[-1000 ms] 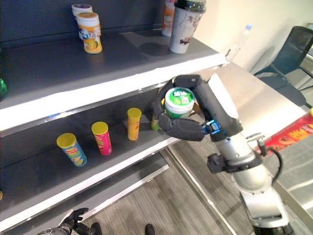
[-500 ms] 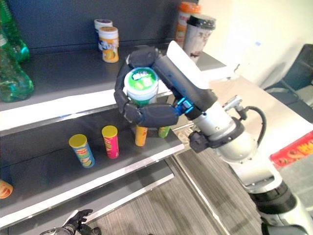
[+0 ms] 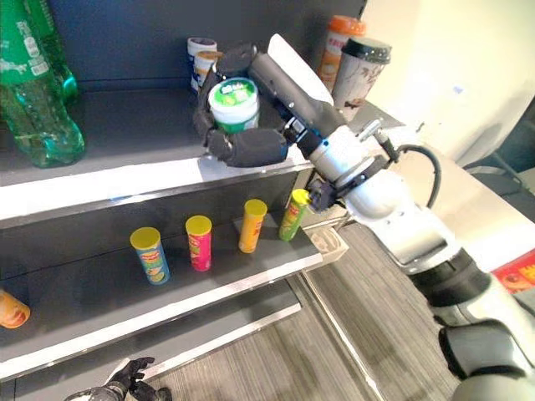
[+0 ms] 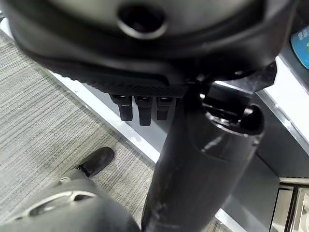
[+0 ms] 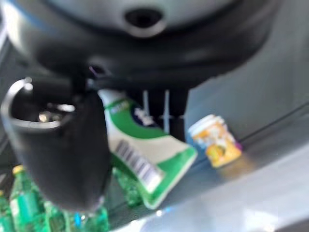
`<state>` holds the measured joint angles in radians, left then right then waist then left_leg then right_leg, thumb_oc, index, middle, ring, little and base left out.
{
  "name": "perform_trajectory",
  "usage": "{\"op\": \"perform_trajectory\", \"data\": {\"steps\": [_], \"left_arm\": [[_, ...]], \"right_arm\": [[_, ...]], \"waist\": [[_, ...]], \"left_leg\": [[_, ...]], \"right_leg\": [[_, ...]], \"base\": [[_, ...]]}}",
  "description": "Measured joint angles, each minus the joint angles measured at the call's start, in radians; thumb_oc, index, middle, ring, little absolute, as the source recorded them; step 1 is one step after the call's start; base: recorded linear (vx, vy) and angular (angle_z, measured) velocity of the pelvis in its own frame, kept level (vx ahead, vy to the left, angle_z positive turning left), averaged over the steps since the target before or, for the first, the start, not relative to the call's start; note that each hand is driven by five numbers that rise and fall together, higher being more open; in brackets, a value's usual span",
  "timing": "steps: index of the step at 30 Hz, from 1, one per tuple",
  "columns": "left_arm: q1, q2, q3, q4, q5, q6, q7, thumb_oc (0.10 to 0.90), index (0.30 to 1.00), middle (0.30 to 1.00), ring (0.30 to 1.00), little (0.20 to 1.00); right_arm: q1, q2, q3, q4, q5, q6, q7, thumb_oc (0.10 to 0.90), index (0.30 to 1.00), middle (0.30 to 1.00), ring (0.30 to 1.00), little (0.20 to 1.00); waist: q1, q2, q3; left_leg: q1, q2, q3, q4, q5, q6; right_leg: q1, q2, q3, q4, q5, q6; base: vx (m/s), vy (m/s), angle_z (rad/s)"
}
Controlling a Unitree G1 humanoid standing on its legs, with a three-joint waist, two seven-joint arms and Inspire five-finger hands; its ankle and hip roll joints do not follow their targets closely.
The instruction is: Put the goods on the table back onto the shelves and tidy them up.
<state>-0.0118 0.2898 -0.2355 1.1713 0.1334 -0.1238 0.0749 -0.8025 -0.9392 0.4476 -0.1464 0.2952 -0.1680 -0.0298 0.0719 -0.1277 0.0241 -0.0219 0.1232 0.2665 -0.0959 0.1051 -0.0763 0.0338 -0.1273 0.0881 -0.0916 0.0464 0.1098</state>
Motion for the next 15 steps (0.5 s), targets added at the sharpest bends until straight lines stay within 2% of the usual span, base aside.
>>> {"op": "perform_trajectory", "data": {"steps": [5, 8, 15], "left_arm": [[-0.005, 0.009, -0.029, 0.0, -0.014, 0.001, 0.001, 0.8, 0.9, 0.9, 0.9, 0.9], [-0.006, 0.01, -0.035, -0.001, -0.015, 0.001, 0.002, 0.8, 0.9, 0.9, 0.9, 0.9], [-0.018, 0.014, -0.037, 0.0, -0.015, 0.016, 0.002, 0.8, 0.9, 0.9, 0.9, 0.9]], "right_arm": [[-0.022, 0.091, 0.001, 0.102, -0.009, 0.031, -0.043, 0.4, 0.3, 0.3, 0.3, 0.3], [-0.026, 0.123, 0.011, 0.144, -0.037, 0.081, -0.067, 0.4, 0.3, 0.3, 0.3, 0.3], [-0.064, 0.24, 0.011, 0.272, -0.099, 0.11, -0.132, 0.4, 0.3, 0.3, 0.3, 0.3]], "waist": [[-0.001, 0.0, 0.0], [0.002, 0.0, 0.0], [0.013, 0.003, 0.002]], "left_leg": [[0.0, 0.0, 0.001, 0.0, 0.0, 0.0], [-0.001, 0.0, 0.0, 0.0, 0.0, 0.001], [0.0, -0.001, -0.001, 0.0, 0.0, 0.001]], "right_leg": [[0.0, 0.0, 0.001, 0.0, 0.0, 0.0], [-0.001, 0.0, 0.0, 0.0, 0.001, -0.001], [0.001, 0.0, -0.001, 0.0, 0.002, -0.003]], "base": [[0.0, 0.0, 0.0], [0.0, 0.0, 0.0], [0.0, 0.0, 0.0]]}}
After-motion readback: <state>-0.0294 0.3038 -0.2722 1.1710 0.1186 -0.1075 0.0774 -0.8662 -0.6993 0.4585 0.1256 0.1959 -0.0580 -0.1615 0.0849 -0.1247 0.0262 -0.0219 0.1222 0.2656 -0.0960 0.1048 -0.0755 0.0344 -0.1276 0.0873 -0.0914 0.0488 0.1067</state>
